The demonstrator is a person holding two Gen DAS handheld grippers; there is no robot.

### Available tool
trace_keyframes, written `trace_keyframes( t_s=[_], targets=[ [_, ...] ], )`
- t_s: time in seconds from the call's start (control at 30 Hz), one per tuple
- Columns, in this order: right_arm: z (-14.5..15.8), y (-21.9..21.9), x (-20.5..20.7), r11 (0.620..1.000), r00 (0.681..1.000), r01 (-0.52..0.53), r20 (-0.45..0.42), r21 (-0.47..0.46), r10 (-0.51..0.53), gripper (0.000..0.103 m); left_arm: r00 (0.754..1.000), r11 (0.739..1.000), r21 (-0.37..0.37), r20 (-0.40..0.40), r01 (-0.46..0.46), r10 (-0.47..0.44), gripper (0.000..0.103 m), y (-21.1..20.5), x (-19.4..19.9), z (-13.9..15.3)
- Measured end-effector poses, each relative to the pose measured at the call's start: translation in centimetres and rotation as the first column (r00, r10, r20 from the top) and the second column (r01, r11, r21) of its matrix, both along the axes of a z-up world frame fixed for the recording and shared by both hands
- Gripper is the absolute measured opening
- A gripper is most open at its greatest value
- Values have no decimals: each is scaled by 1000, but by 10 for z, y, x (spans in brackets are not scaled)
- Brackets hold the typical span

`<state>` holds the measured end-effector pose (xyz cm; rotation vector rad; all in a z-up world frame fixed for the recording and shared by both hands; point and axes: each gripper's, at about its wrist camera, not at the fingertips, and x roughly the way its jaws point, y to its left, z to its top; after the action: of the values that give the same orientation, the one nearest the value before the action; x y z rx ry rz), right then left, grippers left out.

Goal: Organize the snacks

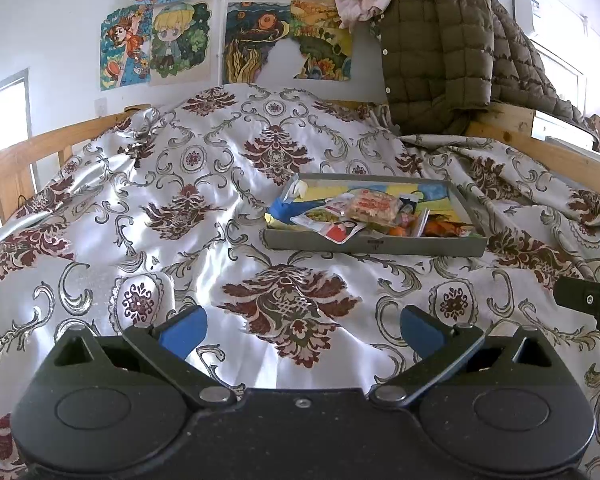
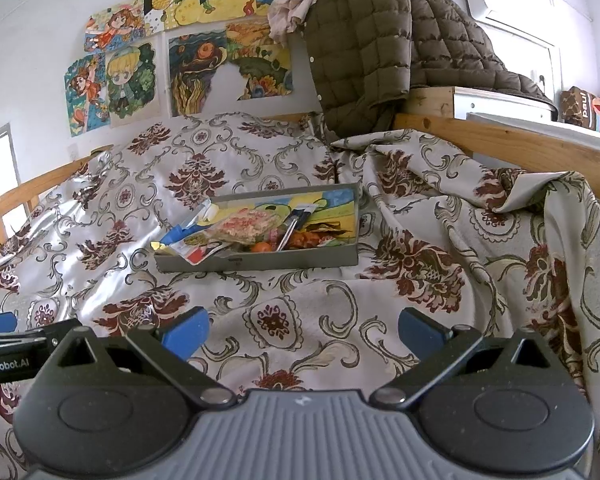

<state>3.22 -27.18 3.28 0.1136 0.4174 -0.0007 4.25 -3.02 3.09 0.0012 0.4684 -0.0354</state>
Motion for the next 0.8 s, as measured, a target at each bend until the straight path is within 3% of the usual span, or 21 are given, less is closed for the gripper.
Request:
trace_keyframes(
  t_s=[0.3,0.43,0.8],
  targets=[
    [-3,4,-2,1000,1000,-3,-5,-4,3,103,1000,1000,2,-16,-23,23,102,2,1,-3],
    [-3,4,-2,1000,1000,-2,-6,-4,2,103,998,998,48,-47,-50,52,102,-1,3,-4],
    [-8,6,-1,1000,1000,-9,-21,-14,9,103,998,999,42,-52,-31,33,102,0,3,-3]
  ],
)
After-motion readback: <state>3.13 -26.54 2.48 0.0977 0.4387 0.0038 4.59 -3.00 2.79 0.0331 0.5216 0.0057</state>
